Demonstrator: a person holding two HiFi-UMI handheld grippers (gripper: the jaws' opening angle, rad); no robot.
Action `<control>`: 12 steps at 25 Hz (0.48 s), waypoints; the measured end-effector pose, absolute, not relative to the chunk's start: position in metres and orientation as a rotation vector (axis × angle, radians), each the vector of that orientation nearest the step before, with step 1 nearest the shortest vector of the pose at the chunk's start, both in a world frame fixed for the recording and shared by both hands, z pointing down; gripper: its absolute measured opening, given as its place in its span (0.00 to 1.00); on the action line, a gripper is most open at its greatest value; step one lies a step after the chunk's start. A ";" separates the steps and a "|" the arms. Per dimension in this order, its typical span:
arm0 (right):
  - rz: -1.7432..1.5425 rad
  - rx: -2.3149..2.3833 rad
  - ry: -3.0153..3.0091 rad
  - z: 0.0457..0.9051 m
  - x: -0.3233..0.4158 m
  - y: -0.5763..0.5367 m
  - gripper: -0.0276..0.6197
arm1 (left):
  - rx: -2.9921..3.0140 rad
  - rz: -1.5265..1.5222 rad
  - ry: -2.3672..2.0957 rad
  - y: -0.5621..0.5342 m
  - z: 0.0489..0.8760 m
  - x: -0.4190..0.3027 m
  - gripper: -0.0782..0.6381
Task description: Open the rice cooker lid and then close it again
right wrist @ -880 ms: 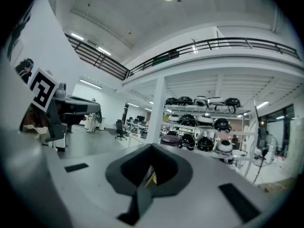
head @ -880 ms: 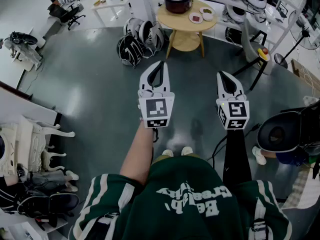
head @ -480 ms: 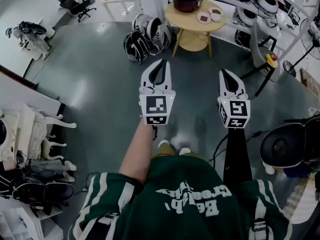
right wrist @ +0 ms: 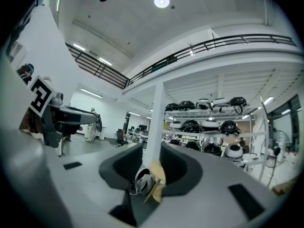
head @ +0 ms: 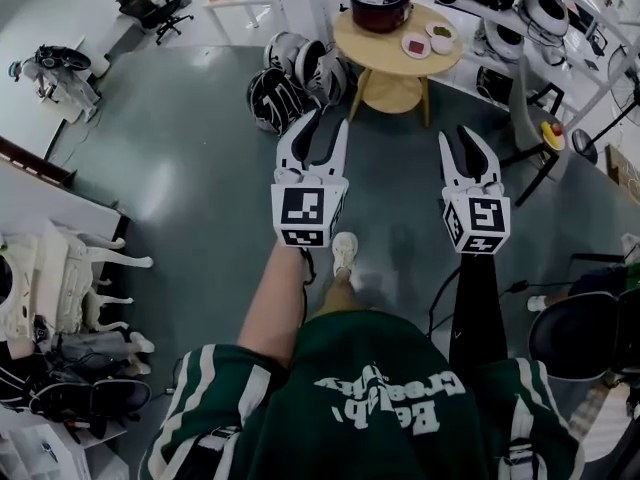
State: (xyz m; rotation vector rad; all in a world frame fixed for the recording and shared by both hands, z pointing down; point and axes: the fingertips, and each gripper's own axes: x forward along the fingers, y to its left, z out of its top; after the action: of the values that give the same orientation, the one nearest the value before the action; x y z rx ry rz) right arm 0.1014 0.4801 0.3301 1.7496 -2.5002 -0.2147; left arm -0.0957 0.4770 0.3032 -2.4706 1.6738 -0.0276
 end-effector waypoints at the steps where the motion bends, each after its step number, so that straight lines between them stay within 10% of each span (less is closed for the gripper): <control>1: -0.212 1.751 -2.496 0.332 0.101 0.468 0.24 | -2.482 -0.022 1.668 0.463 0.305 -0.095 0.29; 12: -0.199 1.794 -2.435 0.328 0.085 0.321 0.25 | -2.540 -0.039 1.573 0.303 0.304 -0.098 0.29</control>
State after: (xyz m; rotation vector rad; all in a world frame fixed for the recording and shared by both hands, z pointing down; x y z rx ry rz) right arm 0.0852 0.3213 0.3277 1.7940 -2.4352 -0.1986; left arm -0.0976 0.3027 0.3041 -2.5400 1.5726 -0.0386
